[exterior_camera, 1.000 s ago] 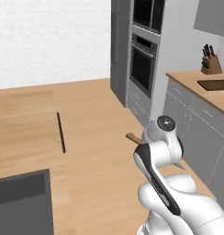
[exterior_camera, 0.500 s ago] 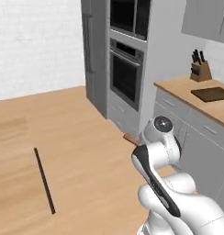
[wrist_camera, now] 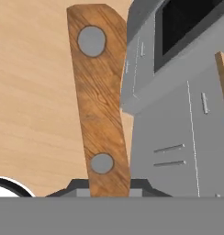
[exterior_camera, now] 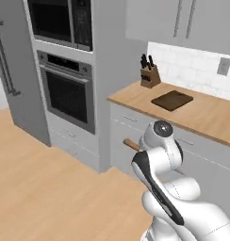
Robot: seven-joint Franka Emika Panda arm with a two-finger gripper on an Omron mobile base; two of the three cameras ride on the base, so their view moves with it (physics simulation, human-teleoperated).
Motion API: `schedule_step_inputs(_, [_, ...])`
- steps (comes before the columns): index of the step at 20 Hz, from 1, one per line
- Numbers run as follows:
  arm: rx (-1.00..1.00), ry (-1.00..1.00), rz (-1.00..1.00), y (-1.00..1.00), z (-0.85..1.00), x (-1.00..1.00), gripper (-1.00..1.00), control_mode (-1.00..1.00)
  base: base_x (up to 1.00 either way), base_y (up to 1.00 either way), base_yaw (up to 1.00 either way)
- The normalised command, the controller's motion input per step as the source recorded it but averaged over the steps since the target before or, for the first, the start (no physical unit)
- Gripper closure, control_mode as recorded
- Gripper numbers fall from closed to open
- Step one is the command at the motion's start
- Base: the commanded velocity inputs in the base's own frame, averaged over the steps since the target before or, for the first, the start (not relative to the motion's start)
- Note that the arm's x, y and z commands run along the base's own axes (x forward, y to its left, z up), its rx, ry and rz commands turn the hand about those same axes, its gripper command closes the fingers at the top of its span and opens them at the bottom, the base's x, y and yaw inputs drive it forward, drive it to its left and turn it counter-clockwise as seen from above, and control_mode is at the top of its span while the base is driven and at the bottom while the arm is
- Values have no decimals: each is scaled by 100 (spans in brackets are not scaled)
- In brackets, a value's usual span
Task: Pick up the knife from the drawer and place it on the cutting board. Then place the meat from the plate to the cutting board.
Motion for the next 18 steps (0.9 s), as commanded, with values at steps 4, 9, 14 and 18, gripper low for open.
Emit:
schedule_step_inputs(4, [0,0,0,0,0,0,100,100,84,13,-76])
schedule_step_inputs(9, [0,0,0,0,0,0,100,100,97,50,-74])
schedule_step_inputs(14, [0,0,0,0,0,0,100,100,91,42,-75])
schedule_step_inputs(18, [0,0,0,0,0,0,100,100,65,1,-67])
